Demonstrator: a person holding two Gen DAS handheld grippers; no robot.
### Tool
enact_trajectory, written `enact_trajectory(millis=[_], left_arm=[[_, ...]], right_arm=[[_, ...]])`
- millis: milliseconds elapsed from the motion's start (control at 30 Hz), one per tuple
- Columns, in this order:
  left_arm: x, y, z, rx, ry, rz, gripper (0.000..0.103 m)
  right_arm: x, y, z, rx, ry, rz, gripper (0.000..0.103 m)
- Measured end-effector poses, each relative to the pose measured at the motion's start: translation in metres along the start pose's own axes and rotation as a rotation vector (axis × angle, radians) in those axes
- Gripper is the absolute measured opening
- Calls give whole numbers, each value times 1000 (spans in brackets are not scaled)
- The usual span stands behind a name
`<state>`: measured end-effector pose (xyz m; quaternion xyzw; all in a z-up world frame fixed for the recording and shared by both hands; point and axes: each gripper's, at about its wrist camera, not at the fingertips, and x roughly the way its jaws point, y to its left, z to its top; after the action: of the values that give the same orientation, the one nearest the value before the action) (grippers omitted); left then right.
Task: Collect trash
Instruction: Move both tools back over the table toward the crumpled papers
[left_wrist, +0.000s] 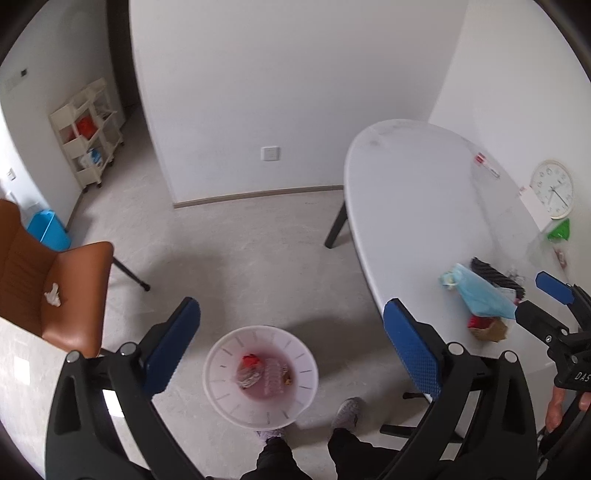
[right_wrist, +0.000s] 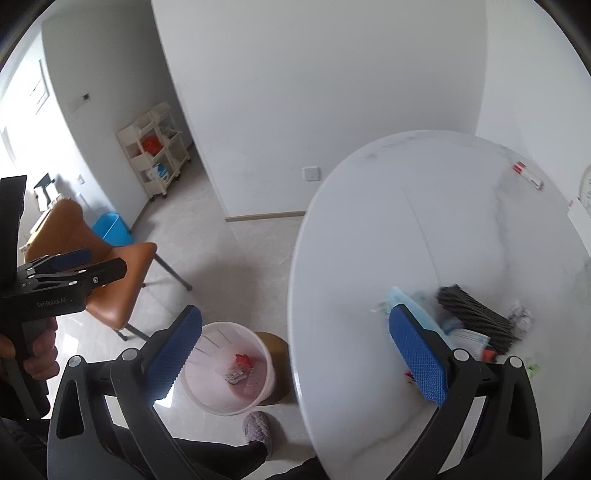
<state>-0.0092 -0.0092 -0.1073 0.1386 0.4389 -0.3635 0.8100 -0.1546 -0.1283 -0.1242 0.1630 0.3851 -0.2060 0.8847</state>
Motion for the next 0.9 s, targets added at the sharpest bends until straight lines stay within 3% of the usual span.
enact_trajectory(millis=[500,733,900], left_arm=[[14,-102,10,198,31,-83,95],[25,-163,9,326,49,-128,95],[30,-201,13,394,52,-135,95]], right_arm=[[-31,-100,-49,169,2,-112,100],[-38,-188,-76,319,-21,-223,100],[-9,-264,-76,455,6,-282,100]])
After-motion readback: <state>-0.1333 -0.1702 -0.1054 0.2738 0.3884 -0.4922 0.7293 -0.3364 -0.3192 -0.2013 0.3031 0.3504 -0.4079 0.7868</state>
